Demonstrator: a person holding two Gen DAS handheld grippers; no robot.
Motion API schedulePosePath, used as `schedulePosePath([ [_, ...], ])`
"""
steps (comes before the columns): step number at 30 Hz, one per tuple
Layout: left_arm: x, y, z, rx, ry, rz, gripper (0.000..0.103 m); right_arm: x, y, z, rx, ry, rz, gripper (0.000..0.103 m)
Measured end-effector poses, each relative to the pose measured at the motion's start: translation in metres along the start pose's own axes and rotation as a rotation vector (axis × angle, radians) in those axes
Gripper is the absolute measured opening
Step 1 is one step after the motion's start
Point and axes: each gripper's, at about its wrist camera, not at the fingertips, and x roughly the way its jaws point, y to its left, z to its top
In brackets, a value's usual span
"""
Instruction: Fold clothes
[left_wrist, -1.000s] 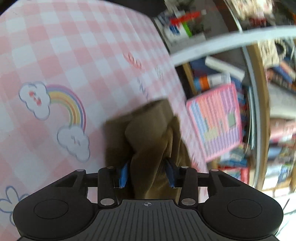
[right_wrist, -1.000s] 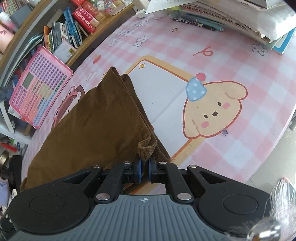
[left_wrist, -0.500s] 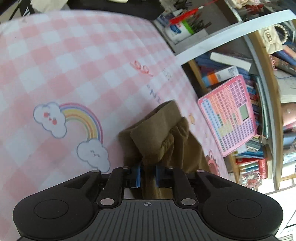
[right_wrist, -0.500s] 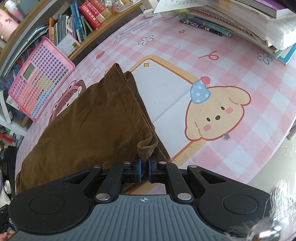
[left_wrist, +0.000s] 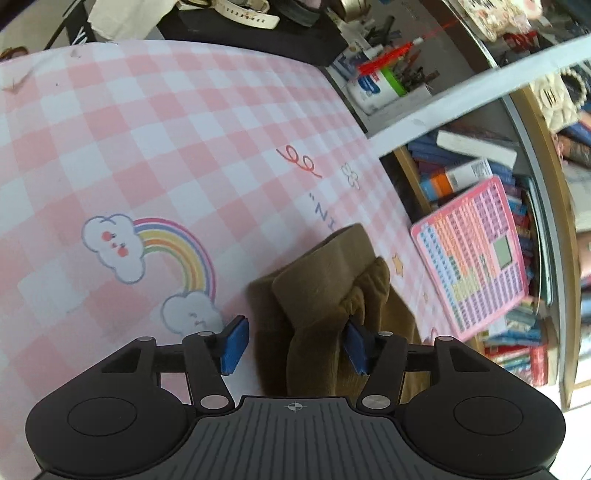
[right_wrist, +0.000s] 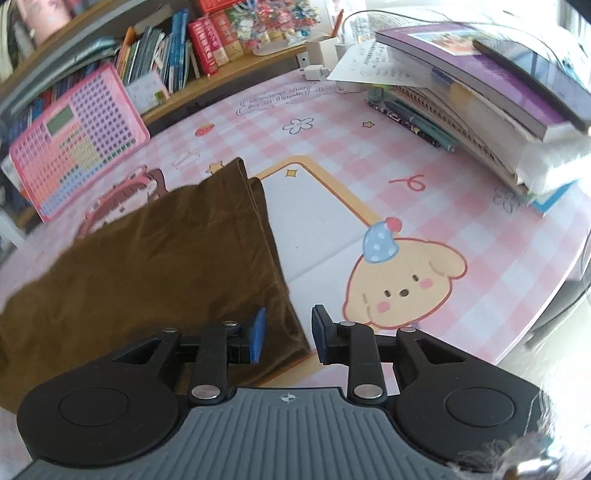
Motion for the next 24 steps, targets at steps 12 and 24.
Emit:
schedulePosePath([
  [12, -0.053, -0.022, -0.008, 0.087, -0.1, -0.227, 0.013, 0.024, 0.019, 0.001, -0.14, 0.005, -0.014, 0.014],
  [24, -0.052, 0.045, -0.011, -0.072, -0.092, -0.071, 0.013, 0.033, 0.045, 0.0, -0.242, -0.022, 0.012, 0.014],
])
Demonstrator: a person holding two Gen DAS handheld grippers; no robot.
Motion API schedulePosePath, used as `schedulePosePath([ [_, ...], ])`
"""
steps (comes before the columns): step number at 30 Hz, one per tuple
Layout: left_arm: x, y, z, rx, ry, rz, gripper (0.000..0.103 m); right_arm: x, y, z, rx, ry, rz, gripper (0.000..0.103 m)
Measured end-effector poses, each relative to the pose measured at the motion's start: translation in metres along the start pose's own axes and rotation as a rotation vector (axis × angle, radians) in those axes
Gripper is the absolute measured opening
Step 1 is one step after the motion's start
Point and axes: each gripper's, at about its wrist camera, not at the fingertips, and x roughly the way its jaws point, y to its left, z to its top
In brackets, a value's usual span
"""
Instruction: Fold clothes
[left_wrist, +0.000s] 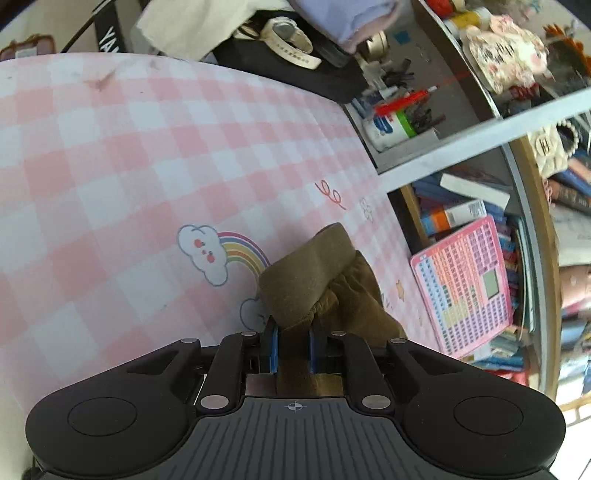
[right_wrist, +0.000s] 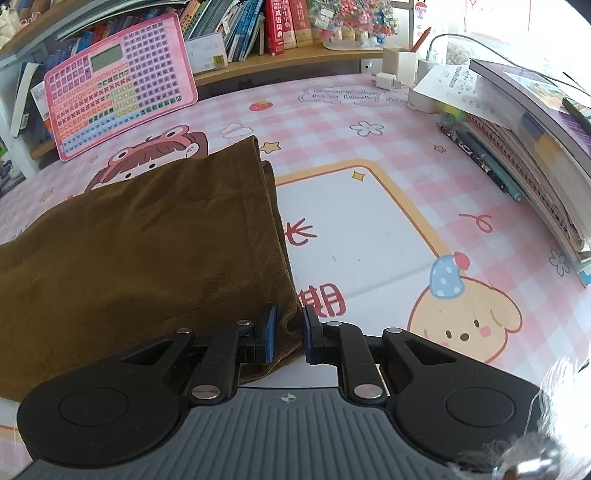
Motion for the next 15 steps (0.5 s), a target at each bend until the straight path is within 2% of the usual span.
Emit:
schedulePosePath([
  [2, -0.006, -0.004, -0.001, 0.029, -0.015, -0.025, 0.013, 0.001, 0.002, 0.002, 0.001, 0.003, -0.001, 0.014],
  [7, 0.003, 0.0, 0.007, 0.066, 0.029, 0.014, 0.015, 0.001, 0.006, 0.0, -0.012, -0.01, -0.01, 0.014],
  [11, 0.002, 0.001, 0.006, 0.068, 0.032, 0.011, 0.021, -0.004, 0.005, 0.0, 0.012, -0.028, -0.013, 0.016],
  [12, 0.003, 0.001, 0.005, 0.07, 0.035, 0.013, 0.021, -0.006, 0.005, 0.0, 0.019, -0.039, -0.015, 0.02],
  [14, 0.003, 0.003, 0.004, 0.074, 0.042, 0.014, 0.028, -0.014, 0.008, 0.001, 0.022, -0.07, -0.013, 0.035],
  [15, 0.003, 0.004, 0.004, 0.08, 0.045, 0.015, 0.03, -0.018, 0.01, 0.001, 0.022, -0.085, -0.01, 0.035],
])
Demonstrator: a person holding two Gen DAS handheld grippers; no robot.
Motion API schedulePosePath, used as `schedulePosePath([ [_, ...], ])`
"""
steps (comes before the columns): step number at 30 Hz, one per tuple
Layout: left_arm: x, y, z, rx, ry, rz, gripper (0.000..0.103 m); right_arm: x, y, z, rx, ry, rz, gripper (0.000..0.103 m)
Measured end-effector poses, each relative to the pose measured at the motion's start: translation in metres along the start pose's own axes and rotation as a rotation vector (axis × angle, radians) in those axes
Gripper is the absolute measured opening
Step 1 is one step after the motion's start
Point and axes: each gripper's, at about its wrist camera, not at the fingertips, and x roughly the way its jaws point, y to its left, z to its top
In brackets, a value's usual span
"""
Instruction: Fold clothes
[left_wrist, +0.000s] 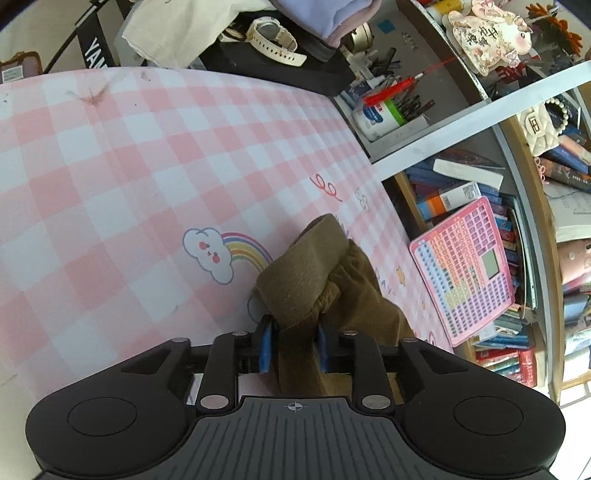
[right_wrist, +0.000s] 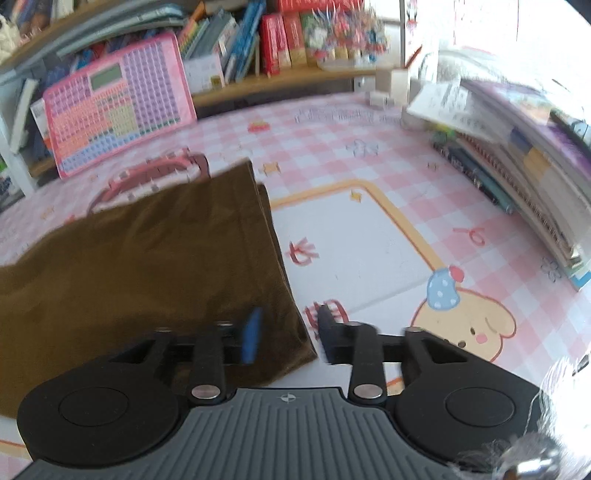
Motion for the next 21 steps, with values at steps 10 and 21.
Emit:
schedulePosePath([
  [10, 0.008, 0.003, -0.002, 0.012, 0.011, -0.007, 0.033, -0.013, 0.067, 0.002, -0.148, -0.029, 0.116, 0.036],
  [21, 0.008, 0.004, -0.006, -0.018, -0.011, -0.02, 0.034, 0.018, 0.212, -0.007, -0.507, -0.051, 0.322, 0.038],
])
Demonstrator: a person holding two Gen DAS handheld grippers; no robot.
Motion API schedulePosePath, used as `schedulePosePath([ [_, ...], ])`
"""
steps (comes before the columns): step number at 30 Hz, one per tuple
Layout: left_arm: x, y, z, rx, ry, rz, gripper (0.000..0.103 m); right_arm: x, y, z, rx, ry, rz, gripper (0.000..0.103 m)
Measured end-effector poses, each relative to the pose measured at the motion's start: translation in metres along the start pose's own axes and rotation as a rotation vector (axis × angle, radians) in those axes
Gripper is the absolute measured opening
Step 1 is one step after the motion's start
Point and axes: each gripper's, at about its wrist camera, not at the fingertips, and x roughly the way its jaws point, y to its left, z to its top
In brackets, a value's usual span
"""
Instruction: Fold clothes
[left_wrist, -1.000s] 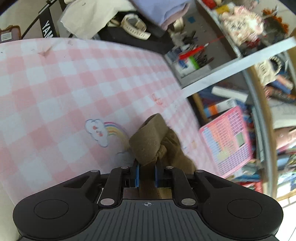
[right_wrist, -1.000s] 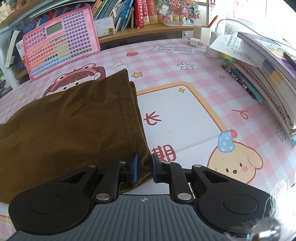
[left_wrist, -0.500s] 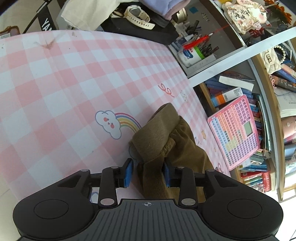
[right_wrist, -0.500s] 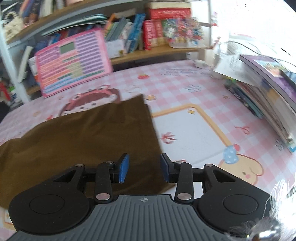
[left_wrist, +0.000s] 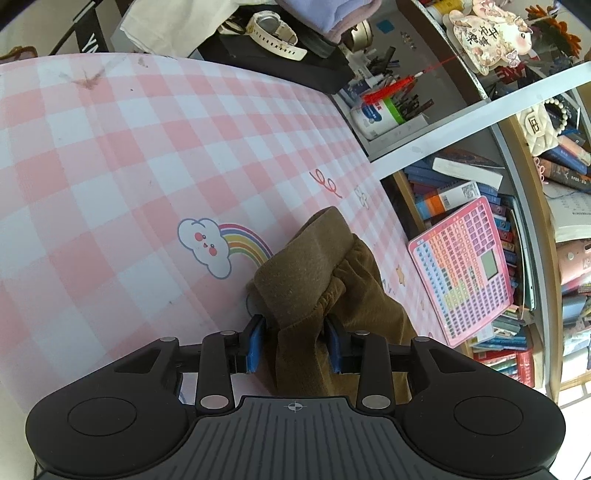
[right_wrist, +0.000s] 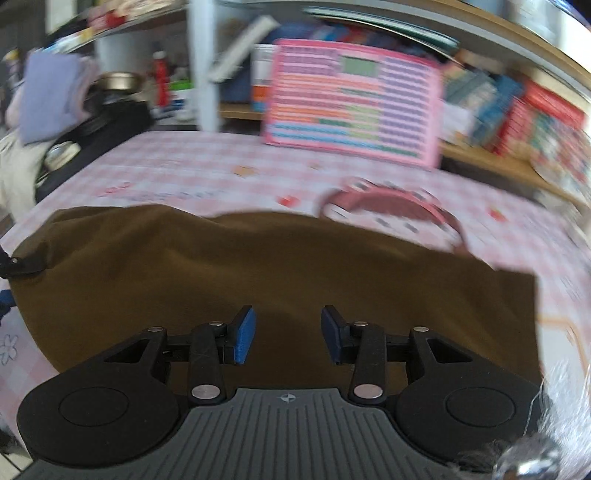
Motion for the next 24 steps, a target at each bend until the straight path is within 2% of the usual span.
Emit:
schedulePosePath([
  [8, -0.001, 0.0, -0.002, -0.009, -0.011, -0.006, 0.036, 0.058, 0.03, 0.036, -0.047, -0.015, 0.036, 0.039],
  [14, -0.001, 0.001, -0.002, -0.025, -0.013, -0.011, 0.036, 0.095, 0.04, 0.045, -0.079, 0.039, -0.007, 0.04],
  [18, 0.001, 0.002, -0.001, -0.042, -0.016, -0.02, 0.036, 0.094, 0.046, 0.042, -0.126, 0.028, -0.024, 0.039],
  [24, 0.003, 0.003, -0.002, -0.066, -0.034, -0.026, 0.036, 0.06, 0.055, 0.017, -0.166, 0.003, -0.005, 0.039],
])
